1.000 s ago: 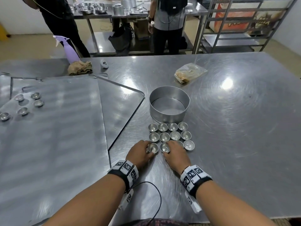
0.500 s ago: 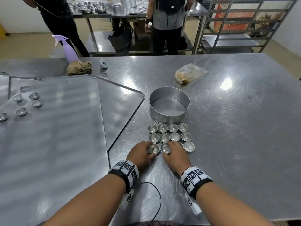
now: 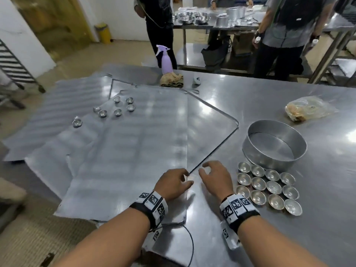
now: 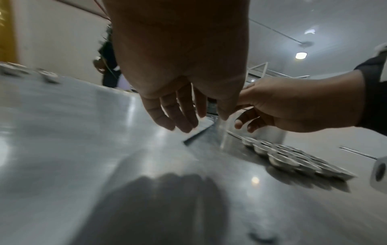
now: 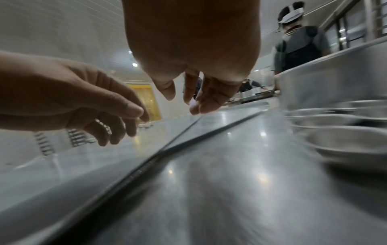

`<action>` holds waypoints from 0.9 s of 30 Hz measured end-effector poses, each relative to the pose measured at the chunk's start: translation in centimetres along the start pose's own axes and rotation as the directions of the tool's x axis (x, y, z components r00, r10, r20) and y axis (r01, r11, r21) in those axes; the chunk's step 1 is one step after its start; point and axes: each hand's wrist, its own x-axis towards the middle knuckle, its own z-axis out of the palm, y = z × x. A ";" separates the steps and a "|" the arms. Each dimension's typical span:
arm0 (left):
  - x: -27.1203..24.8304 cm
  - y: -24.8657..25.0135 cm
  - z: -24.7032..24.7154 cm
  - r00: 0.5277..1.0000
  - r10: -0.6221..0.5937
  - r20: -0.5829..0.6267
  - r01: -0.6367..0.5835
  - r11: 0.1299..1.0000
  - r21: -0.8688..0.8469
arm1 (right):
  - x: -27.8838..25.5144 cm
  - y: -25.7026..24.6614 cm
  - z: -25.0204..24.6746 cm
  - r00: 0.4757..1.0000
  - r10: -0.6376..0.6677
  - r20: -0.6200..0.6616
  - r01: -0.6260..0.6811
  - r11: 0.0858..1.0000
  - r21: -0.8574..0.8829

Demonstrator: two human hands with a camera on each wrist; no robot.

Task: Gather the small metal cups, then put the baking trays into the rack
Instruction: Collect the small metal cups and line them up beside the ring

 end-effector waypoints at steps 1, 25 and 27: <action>-0.5 -1.9 -1.6 0.999 -0.033 -0.033 0.033 0.999 -0.006 | 0.8 -1.9 1.2 0.999 -0.030 0.035 0.030 1.000 0.001; 7.5 -50.0 -36.4 0.805 -0.490 -0.336 0.426 0.870 -0.249 | 23.3 -43.6 34.5 0.879 -0.296 0.374 0.331 0.943 -0.032; 9.2 -52.1 -37.6 0.820 -0.494 -0.289 0.440 0.867 -0.235 | 24.8 -44.9 36.6 0.874 -0.294 0.386 0.326 0.945 -0.019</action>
